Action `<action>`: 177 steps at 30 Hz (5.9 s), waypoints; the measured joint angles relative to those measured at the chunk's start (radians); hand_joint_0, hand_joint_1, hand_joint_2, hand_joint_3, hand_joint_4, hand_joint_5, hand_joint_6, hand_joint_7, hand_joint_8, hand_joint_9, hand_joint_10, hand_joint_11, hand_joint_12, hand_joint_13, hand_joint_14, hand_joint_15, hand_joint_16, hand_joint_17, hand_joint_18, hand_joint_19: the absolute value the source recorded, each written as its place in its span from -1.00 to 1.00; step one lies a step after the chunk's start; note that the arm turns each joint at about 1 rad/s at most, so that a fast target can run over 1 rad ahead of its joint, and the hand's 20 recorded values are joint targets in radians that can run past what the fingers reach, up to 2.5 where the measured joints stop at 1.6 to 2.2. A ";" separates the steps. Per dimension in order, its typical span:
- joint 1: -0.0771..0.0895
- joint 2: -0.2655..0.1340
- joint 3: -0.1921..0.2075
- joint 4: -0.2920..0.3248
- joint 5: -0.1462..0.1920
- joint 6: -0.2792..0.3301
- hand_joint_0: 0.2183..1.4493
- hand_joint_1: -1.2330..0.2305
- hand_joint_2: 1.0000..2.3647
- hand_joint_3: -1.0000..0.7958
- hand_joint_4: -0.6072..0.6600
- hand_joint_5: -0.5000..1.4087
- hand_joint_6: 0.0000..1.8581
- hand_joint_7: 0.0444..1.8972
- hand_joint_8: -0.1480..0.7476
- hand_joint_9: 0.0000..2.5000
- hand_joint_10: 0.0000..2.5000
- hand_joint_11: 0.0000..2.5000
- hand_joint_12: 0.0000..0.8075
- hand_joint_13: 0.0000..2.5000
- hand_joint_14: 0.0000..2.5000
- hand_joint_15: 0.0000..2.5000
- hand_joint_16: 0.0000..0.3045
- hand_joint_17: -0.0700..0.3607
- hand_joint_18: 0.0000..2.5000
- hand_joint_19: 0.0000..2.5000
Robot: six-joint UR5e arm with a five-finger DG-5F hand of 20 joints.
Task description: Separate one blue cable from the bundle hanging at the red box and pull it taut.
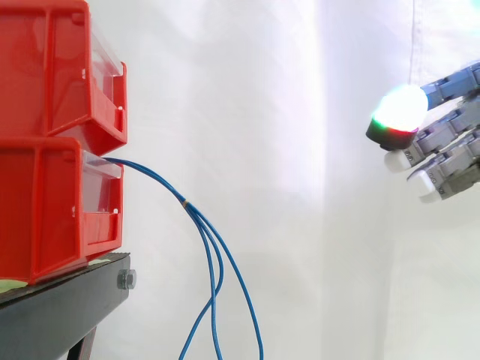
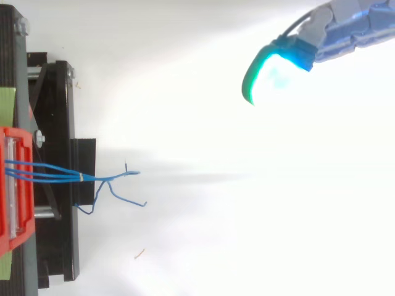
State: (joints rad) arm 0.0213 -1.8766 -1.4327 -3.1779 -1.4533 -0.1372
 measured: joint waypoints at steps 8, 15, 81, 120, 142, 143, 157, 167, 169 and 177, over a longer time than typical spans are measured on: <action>0.028 -0.075 0.011 0.088 0.130 0.007 -0.63 -0.07 -1.00 -0.44 0.23 -0.73 -0.46 -0.26 -0.15 -0.72 -1.00 -1.00 -0.14 -0.74 -1.00 -0.94 -0.63 -0.08 -0.85 -1.00; 0.050 -0.157 0.030 0.166 0.186 0.008 -0.61 -0.08 -1.00 -0.44 0.23 -0.73 -0.46 -0.26 -0.15 -0.72 -1.00 -1.00 -0.15 -0.73 -1.00 -0.94 -0.64 -0.10 -0.84 -1.00; 0.067 -0.502 0.279 0.387 0.100 0.082 -0.61 -0.05 -1.00 -0.44 0.27 -0.72 -0.46 -0.26 -0.10 -0.68 -1.00 -0.97 -0.13 -0.69 -1.00 -0.92 -0.65 -0.11 -0.79 -1.00; 0.072 -0.495 0.273 0.384 -0.022 0.093 -0.49 -0.21 -1.00 -0.44 0.28 -0.70 -0.46 -0.27 -0.13 -0.61 -1.00 -0.94 -0.19 -0.63 -1.00 -0.89 -0.68 -0.17 -0.72 -0.97; 0.069 -0.477 0.273 0.384 -0.030 0.094 -0.44 -0.17 -1.00 -0.44 0.32 -0.67 -0.46 -0.24 -0.11 -0.56 -1.00 -0.94 -0.21 -0.59 -1.00 -0.88 -0.70 -0.20 -0.66 -0.94; 0.068 -0.477 0.273 0.384 -0.030 0.094 -0.44 -0.16 -1.00 -0.44 0.32 -0.67 -0.46 -0.23 -0.11 -0.56 -1.00 -0.93 -0.21 -0.59 -1.00 -0.88 -0.70 -0.20 -0.66 -0.94; 0.072 -0.477 0.273 0.384 -0.029 0.094 -0.37 -0.13 -1.00 -0.40 0.33 -0.65 -0.46 -0.18 -0.11 -0.54 -1.00 -0.92 -0.22 -0.57 -1.00 -0.87 -0.71 -0.22 -0.65 -0.92; 0.071 -0.467 0.273 0.383 -0.029 0.093 -0.39 -0.10 -1.00 -0.43 0.34 -0.65 -0.46 -0.18 -0.10 -0.52 -1.00 -0.91 -0.22 -0.57 -1.00 -0.87 -0.71 -0.22 -0.64 -0.91; 0.069 -0.466 0.273 0.383 -0.029 0.094 -0.39 -0.09 -1.00 -0.43 0.34 -0.65 -0.46 -0.18 -0.10 -0.52 -1.00 -0.92 -0.22 -0.57 -1.00 -0.86 -0.71 -0.22 -0.64 -0.91; 0.062 -0.453 0.273 0.381 -0.028 0.093 -0.40 -0.07 -1.00 -0.44 0.37 -0.64 -0.46 -0.15 -0.09 -0.51 -1.00 -0.91 -0.22 -0.56 -0.99 -0.86 -0.71 -0.22 -0.64 -0.91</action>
State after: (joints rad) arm 0.0837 -2.3291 -1.1597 -2.7971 -1.4815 -0.0438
